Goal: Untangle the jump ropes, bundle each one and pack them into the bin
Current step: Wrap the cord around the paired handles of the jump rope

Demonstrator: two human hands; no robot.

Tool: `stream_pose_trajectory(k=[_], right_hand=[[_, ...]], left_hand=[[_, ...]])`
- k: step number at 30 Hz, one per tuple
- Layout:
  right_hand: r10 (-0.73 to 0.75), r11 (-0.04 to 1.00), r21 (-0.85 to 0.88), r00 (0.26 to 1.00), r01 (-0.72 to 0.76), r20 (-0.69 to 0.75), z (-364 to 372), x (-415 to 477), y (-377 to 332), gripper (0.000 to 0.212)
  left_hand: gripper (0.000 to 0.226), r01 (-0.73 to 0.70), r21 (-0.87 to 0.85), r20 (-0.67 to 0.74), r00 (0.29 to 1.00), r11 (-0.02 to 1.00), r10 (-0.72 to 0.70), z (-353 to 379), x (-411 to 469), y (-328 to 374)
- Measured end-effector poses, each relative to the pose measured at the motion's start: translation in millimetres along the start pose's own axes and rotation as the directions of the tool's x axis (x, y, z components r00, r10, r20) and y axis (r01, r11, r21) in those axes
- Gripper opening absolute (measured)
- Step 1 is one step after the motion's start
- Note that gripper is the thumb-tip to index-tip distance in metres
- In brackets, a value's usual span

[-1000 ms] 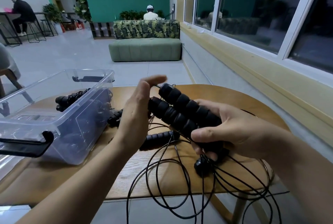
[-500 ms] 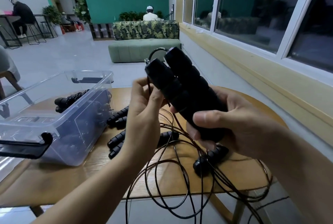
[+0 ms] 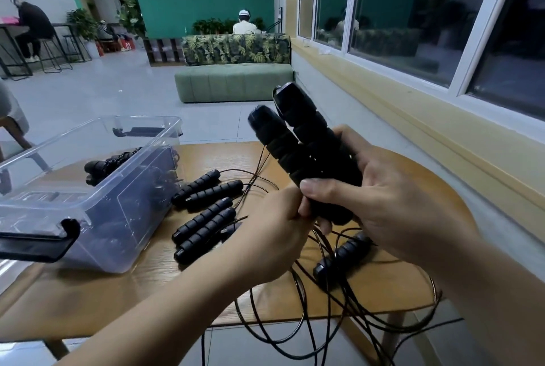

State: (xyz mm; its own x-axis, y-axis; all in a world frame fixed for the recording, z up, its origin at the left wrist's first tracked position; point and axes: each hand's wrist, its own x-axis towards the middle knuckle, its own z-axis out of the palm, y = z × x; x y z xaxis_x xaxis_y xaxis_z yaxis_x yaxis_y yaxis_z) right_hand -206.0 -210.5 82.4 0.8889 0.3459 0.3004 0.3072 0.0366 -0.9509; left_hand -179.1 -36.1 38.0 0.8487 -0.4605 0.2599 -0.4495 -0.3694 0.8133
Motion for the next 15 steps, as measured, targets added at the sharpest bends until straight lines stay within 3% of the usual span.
stream_pose_trajectory(k=[3, 6, 11, 15], right_hand=[[0.080, 0.996, 0.031, 0.992, -0.083, 0.100, -4, -4, -2, 0.036], [0.081, 0.997, -0.029, 0.990, -0.078, 0.116, -8, -6, -3, 0.039], [-0.020, 0.995, -0.103, 0.988, 0.005, -0.151, -30, 1, 1, 0.050], [-0.110, 0.912, -0.409, 0.938, -0.036, -0.328, -63, 6, 13, 0.041]], left_hand=[[0.035, 0.051, 0.052, 0.143, 0.988, 0.997, -0.058, -5, -10, 0], [0.026, 0.019, 0.093, 0.150, 0.988, 0.996, -0.033, -7, -14, 0], [0.021, -0.107, 0.212, 0.140, 0.987, 0.971, 0.078, -14, -17, 1], [0.023, -0.140, 0.245, 0.114, 0.987, 0.959, 0.115, -22, -21, 0]])
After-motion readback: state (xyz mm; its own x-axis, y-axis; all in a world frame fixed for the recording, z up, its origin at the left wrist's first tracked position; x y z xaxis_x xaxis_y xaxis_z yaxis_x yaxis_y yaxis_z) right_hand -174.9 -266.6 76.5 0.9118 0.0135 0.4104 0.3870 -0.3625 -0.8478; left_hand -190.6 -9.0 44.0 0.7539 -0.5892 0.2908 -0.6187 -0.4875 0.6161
